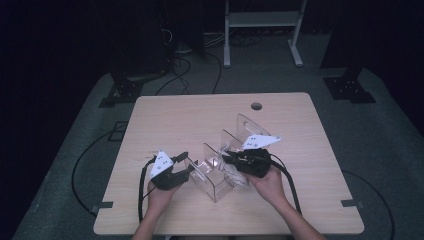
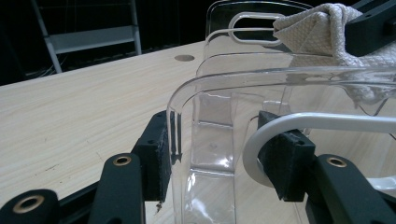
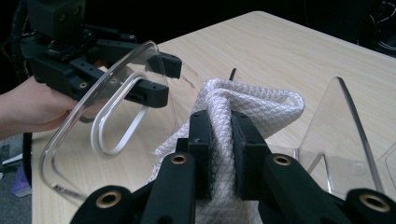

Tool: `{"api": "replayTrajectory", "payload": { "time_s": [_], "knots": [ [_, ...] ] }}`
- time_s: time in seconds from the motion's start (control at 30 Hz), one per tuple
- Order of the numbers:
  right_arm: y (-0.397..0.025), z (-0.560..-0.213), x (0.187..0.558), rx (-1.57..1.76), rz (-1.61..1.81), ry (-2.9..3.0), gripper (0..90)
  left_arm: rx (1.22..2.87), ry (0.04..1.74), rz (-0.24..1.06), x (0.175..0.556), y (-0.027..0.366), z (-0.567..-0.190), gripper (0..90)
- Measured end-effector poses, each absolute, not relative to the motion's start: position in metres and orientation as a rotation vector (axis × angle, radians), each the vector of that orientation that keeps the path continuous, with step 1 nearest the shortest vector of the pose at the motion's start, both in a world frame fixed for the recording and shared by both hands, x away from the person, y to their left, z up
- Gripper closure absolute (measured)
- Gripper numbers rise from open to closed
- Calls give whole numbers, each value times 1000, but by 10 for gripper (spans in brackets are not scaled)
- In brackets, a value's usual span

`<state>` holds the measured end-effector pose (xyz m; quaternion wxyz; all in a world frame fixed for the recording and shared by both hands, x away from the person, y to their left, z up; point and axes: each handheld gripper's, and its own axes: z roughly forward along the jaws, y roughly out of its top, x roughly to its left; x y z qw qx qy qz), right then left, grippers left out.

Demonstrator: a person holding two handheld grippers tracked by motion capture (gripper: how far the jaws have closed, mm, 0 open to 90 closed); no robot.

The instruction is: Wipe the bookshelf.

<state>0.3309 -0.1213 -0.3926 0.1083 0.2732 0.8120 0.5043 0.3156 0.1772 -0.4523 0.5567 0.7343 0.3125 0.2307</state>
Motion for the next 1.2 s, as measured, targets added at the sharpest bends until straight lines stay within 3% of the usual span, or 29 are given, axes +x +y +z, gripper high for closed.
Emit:
{"api": "replayTrajectory", "payload": {
  "time_s": [0.3,0.6,1.2],
  "knots": [
    [-133,-395,317,810,1480,2387,792,1735,743,544,315,176,-452,480],
    [-105,-386,345,814,1418,2422,791,1732,741,541,315,176,-452,480],
    [-81,-377,366,852,1314,2477,789,1736,731,544,316,175,-452,481]
  ]
}}
